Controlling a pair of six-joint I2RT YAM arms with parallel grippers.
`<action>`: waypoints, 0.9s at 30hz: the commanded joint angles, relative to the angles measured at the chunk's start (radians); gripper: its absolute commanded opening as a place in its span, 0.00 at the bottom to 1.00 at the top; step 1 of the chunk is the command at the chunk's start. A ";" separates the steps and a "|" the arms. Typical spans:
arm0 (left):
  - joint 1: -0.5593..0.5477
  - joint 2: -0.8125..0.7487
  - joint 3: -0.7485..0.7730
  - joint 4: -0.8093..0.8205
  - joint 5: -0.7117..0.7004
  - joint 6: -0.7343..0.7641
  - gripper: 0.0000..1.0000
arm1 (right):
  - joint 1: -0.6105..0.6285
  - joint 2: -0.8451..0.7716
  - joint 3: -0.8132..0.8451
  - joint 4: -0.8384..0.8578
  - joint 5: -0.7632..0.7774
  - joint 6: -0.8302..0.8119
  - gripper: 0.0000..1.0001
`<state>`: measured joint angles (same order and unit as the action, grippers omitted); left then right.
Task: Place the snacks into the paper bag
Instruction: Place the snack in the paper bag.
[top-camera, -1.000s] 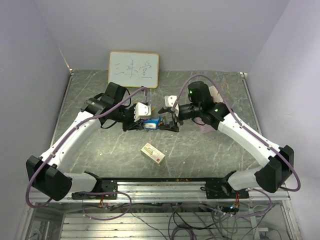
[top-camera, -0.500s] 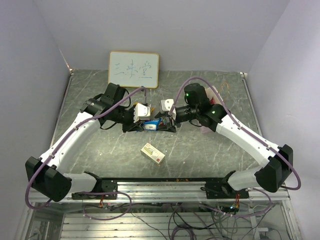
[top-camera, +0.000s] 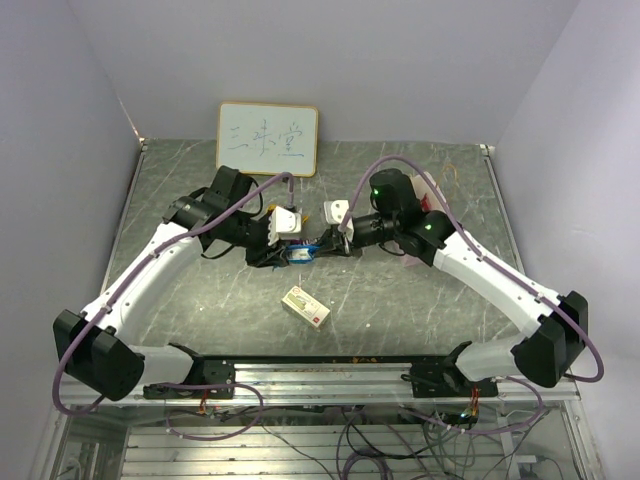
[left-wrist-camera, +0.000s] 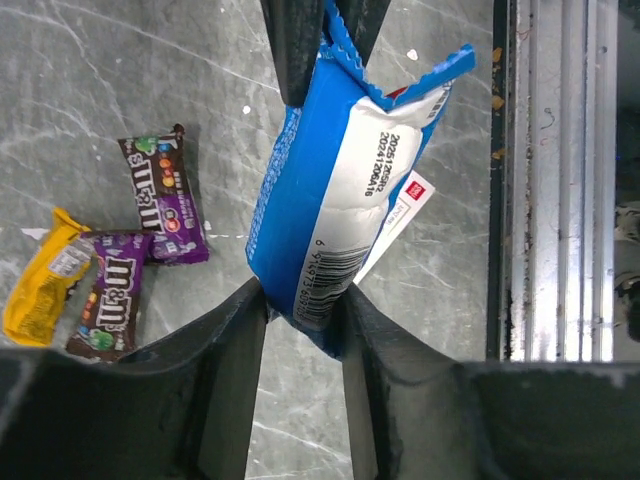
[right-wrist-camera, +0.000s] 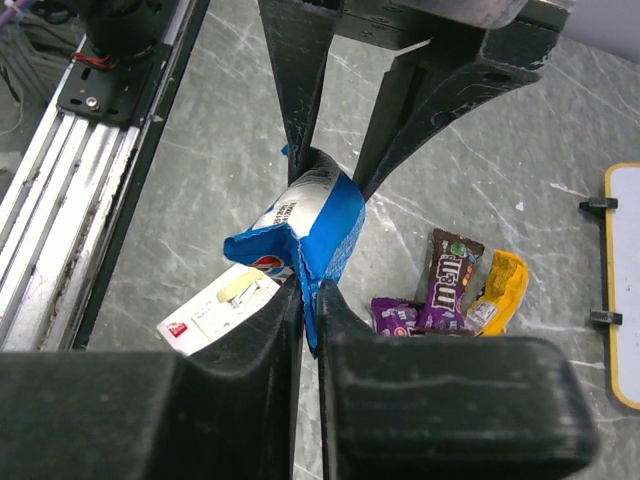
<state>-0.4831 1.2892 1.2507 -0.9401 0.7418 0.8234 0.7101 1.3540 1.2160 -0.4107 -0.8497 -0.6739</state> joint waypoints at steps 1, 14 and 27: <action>0.004 -0.004 -0.018 0.016 0.042 0.005 0.50 | 0.002 -0.038 -0.027 0.031 0.002 0.005 0.04; 0.010 -0.124 -0.068 0.179 -0.172 -0.148 0.75 | -0.164 -0.107 -0.034 -0.037 0.033 0.130 0.00; 0.028 -0.292 -0.183 0.409 -0.664 -0.328 0.97 | -0.418 -0.271 -0.004 -0.035 0.216 0.426 0.00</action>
<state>-0.4713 1.0203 1.0969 -0.6289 0.2661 0.5774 0.3656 1.1469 1.1671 -0.4740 -0.7208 -0.3779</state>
